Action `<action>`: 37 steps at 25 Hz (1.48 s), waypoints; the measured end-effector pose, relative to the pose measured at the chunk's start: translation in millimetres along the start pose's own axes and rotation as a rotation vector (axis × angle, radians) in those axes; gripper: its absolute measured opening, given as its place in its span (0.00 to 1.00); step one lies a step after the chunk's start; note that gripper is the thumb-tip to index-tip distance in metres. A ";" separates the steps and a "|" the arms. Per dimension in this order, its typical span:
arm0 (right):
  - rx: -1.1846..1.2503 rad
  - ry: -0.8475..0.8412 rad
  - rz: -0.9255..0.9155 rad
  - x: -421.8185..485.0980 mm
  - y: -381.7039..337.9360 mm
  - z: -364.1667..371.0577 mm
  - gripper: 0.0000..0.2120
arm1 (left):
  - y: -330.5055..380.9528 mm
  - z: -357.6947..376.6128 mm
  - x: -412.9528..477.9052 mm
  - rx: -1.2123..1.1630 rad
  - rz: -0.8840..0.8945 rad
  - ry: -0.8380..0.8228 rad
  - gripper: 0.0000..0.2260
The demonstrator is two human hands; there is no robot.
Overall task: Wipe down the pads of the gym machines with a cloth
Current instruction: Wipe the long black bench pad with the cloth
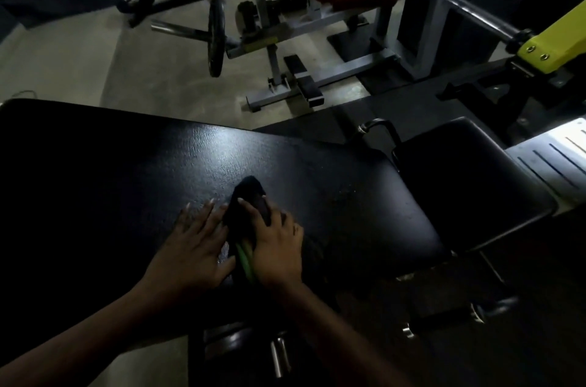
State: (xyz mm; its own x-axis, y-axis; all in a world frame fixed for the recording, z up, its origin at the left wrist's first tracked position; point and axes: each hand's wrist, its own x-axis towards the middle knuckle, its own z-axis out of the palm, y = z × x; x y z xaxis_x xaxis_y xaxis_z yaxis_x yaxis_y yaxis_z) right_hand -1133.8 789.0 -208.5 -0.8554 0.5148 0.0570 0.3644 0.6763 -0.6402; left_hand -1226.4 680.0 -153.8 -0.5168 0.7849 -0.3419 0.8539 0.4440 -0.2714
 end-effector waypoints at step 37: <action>0.087 0.092 0.508 234.4 277.3 -1.6 0.24 | 45.6 13.2 133.8 -0.027 -0.076 -0.008 0.30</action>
State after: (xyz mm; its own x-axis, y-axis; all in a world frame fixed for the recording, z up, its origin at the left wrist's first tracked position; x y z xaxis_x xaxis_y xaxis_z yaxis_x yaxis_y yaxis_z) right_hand -1232.7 1098.1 -371.5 -0.5417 0.8132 -0.2130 0.6895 0.2849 -0.6659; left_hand -1257.4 799.6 -223.8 -0.5806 0.7450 -0.3284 0.8135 0.5138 -0.2726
